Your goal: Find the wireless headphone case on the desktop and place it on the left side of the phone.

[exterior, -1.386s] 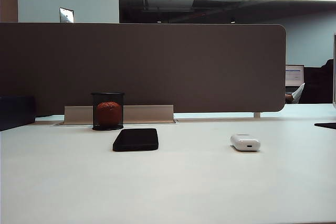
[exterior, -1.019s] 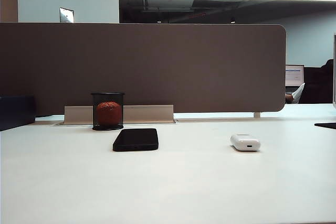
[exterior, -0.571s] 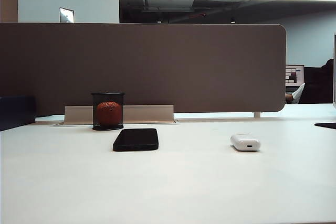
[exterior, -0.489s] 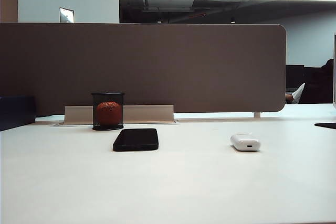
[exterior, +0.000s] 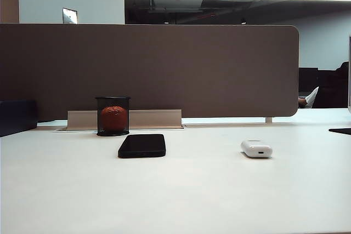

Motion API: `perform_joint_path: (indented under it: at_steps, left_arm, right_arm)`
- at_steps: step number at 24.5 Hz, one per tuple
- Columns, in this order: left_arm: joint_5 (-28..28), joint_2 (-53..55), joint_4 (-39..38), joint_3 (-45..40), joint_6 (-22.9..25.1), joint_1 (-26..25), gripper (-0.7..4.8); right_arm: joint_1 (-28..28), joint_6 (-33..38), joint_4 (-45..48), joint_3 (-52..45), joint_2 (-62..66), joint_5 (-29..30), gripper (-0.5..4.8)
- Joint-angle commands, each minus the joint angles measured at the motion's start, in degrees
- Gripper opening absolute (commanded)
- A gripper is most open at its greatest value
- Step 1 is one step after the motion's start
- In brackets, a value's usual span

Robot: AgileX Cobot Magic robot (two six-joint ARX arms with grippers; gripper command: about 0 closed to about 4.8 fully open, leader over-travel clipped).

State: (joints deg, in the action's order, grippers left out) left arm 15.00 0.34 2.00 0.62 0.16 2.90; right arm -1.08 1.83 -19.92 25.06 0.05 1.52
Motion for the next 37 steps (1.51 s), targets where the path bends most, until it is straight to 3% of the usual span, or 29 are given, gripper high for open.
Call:
perform_joint_path:
  at_steps: [1, 6, 10, 12, 20, 22, 24, 28, 37]
  left_arm:
    - [0.5, 0.0, 1.1, 0.2, -0.2, -0.1, -0.05]
    - [0.5, 0.0, 1.1, 0.2, -0.2, -0.1, -0.05]
    - [0.2, 0.0, 1.1, 0.2, -0.2, -0.1, -0.05]
    - [0.2, 0.0, 1.1, 0.2, -0.2, -0.1, -0.05]
    - [-1.7, 0.0, 1.1, 0.2, -0.2, -0.1, -0.05]
    - [-4.7, 0.0, 1.1, 0.2, -0.2, -0.1, -0.05]
    - [-6.2, 0.0, 1.1, 0.2, -0.2, -0.1, -0.05]
    - [-8.8, 0.0, 1.0, 0.2, -0.2, -0.1, -0.05]
    - [-9.9, 0.0, 1.0, 0.1, -0.2, -0.1, -0.05]
  right_arm:
    - [0.0, 0.1, -4.6, 6.5, 0.9, 0.1, -0.06]
    - [0.0, 0.1, -13.9, 20.3, 6.1, 0.1, -0.06]
    - [0.0, 0.1, -23.6, 38.4, 16.9, 0.1, -0.06]
    - [0.0, 0.0, -29.8, 52.1, 25.3, 0.1, -0.06]
    - [0.0, 0.1, -43.5, 82.0, 42.3, 0.1, -0.07]
    - [0.0, 0.1, -54.0, 96.9, 51.0, 0.2, -0.06]
    - [0.0, 0.3, -59.9, 104.6, 55.5, 0.4, -0.06]
    - [0.0, 5.9, -59.6, 112.1, 60.5, 8.0, -0.07]
    - [1.5, 10.3, -59.8, 111.6, 70.3, 18.1, -0.07]
